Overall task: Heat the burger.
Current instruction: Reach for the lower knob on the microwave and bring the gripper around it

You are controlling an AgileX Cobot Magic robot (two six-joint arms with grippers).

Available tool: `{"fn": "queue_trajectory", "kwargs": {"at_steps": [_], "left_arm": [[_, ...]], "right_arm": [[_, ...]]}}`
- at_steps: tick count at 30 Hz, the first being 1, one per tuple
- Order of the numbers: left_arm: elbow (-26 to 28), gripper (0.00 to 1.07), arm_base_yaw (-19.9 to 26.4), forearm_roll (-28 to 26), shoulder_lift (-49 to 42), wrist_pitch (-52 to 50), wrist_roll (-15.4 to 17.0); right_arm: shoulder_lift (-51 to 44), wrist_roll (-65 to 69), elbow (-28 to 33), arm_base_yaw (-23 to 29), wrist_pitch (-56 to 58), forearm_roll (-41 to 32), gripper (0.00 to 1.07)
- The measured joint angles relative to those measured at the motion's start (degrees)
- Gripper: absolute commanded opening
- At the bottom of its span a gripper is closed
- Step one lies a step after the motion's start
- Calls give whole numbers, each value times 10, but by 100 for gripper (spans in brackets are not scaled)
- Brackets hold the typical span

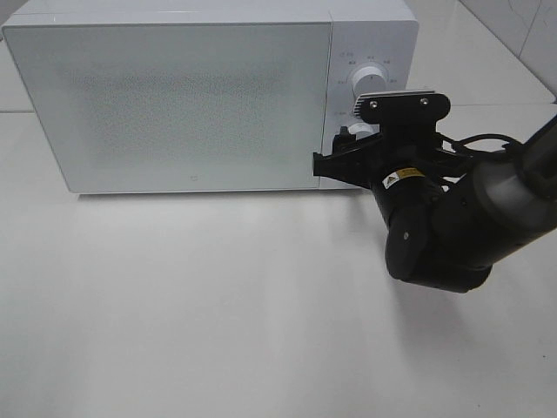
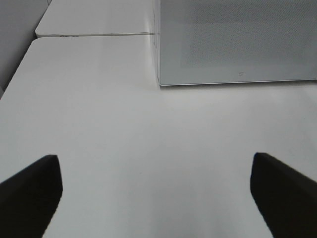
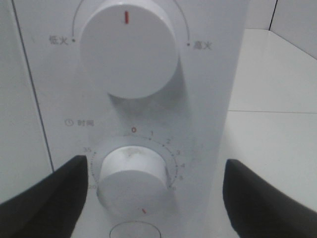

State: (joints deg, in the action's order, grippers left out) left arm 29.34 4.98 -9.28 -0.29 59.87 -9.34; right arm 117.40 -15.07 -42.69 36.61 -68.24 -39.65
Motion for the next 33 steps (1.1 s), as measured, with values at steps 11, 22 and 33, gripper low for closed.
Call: {"fn": "queue_trajectory", "kwargs": {"at_steps": [11, 22, 33], "left_arm": [[0, 98, 0, 0, 0, 0, 0], [0, 98, 0, 1, 0, 0, 0], [0, 98, 0, 1, 0, 0, 0]], "right_arm": [[30, 3, -32, -10, 2, 15, 72], [32, 15, -33, -13, 15, 18, 52], [33, 18, -33, -13, 17, 29, 0]]}}
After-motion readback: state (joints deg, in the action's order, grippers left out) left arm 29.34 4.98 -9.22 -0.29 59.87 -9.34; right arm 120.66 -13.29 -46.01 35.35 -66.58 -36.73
